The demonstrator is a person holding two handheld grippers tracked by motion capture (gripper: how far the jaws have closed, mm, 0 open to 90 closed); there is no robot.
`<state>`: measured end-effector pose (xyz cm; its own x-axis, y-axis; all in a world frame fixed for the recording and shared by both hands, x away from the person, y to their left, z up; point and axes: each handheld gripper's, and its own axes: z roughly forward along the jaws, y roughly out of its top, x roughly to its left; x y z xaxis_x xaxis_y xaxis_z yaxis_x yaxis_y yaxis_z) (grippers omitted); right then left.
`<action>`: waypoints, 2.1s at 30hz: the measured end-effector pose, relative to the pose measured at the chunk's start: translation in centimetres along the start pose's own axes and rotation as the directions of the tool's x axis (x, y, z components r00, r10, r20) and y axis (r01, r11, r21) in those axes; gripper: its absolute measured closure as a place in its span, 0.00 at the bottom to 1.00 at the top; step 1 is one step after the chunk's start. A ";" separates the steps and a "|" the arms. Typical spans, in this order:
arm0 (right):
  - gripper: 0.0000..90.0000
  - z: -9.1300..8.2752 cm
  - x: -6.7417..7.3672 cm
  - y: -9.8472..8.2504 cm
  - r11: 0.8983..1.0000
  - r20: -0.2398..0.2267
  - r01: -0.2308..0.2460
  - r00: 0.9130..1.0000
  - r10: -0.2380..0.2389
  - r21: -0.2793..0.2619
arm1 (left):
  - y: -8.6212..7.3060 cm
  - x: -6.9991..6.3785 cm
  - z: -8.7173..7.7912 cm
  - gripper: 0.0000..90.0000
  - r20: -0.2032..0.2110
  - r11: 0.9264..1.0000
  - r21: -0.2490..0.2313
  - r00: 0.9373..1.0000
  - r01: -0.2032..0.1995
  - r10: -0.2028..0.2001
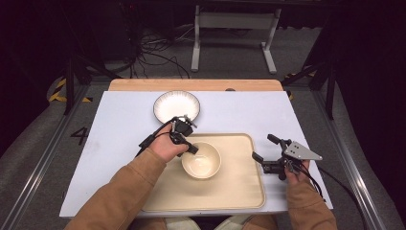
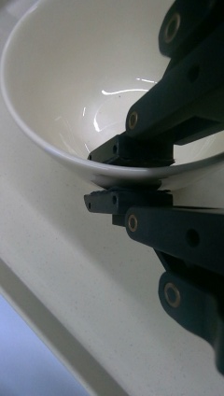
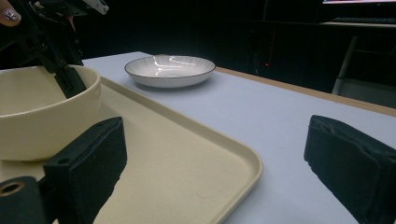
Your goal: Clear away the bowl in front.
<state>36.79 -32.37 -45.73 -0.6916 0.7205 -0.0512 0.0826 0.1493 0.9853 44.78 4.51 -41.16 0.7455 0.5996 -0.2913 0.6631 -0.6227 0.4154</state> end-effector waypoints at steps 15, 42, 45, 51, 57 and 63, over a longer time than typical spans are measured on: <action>0.07 0.0 0.0 0.0 1.000 0.003 -0.004 1.000 0.004 0.002 | -0.2 -0.6 -0.7 0.68 -0.048 0.993 -0.106 0.998 -0.055 0.050; 0.07 0.1 -0.1 0.0 1.000 -0.012 -0.008 1.000 0.008 0.004 | -3.9 -1.9 -5.9 0.29 -0.131 0.836 -0.494 0.971 -0.239 0.200; 0.07 0.1 -0.2 0.0 1.000 -0.017 -0.012 1.000 0.012 0.008 | -4.8 -2.0 -6.3 0.26 -0.150 0.813 -0.522 0.966 -0.258 0.210; 0.07 0.1 -0.1 0.0 1.000 -0.017 -0.004 1.000 0.004 0.008 | -6.6 -1.7 -7.2 0.22 -0.179 0.770 -0.574 0.960 -0.278 0.214; 0.07 0.1 -0.2 0.0 1.000 -0.018 -0.012 1.000 0.012 0.010 | -8.4 -0.9 -8.0 0.18 -0.210 0.741 -0.602 0.955 -0.296 0.210; 0.07 0.1 -0.2 0.0 1.000 -0.019 -0.012 1.000 0.012 0.010 | -9.3 -0.5 -8.2 0.09 -0.236 0.720 -0.623 0.951 -0.305 0.198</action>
<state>36.97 -32.45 -45.70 -0.7042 0.7090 -0.0365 0.0976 0.1476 0.9842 37.68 14.15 -37.79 0.8248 0.5653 0.0083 0.2084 -0.3176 0.9251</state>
